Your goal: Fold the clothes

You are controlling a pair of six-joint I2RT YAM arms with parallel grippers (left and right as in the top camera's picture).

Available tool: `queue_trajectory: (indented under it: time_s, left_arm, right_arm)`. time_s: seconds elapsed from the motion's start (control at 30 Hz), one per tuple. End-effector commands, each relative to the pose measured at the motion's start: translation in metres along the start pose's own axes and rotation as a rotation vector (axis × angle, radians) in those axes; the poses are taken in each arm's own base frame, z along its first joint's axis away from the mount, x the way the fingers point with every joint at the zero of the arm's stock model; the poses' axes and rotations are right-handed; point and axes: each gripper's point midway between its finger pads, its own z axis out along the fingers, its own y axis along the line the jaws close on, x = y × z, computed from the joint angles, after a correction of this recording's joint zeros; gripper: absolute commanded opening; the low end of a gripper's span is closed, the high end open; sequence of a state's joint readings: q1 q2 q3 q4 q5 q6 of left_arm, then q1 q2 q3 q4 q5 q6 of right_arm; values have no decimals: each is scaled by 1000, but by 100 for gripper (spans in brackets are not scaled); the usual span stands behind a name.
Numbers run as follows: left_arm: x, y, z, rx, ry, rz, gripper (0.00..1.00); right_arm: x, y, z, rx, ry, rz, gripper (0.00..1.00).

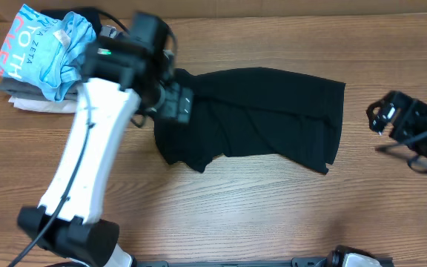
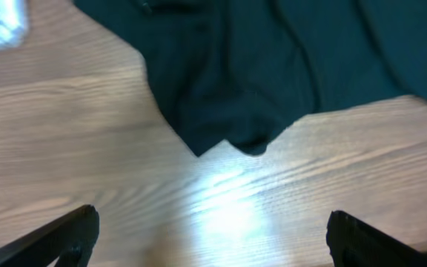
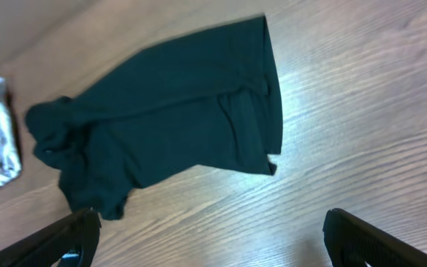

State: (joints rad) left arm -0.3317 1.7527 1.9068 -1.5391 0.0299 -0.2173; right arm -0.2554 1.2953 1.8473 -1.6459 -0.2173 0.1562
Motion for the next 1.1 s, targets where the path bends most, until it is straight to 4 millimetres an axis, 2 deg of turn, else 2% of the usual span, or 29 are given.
queue_trajectory:
  time_s: [0.0, 0.13, 0.23, 0.37, 0.47, 0.7, 0.87, 1.07]
  left_arm:
    - [25, -26, 52, 39, 105, 17, 100]
    - [46, -41, 104, 32, 140, 99, 91]
    - [64, -48, 136, 21, 154, 144, 90]
    - [86, -56, 172, 26, 156, 193, 89]
    - [96, -57, 191, 32, 146, 209, 87]
    - [103, -46, 221, 13, 87, 237, 75]
    - [95, -36, 228, -44, 32, 238, 68]
    - [81, -37, 228, -59, -28, 236, 48]
  right_arm:
    - [-2, -12, 34, 35, 82, 22, 100]
    - [-1, -18, 60, 51, 151, 38, 100]
    - [1, -23, 75, 61, 195, 49, 99]
    - [1, -25, 83, 67, 222, 54, 99]
    - [1, -25, 85, 67, 224, 55, 99]
    - [-1, -24, 85, 66, 219, 53, 96]
    - [-3, -24, 85, 64, 211, 51, 95]
    - [-5, -24, 86, 62, 201, 49, 95]
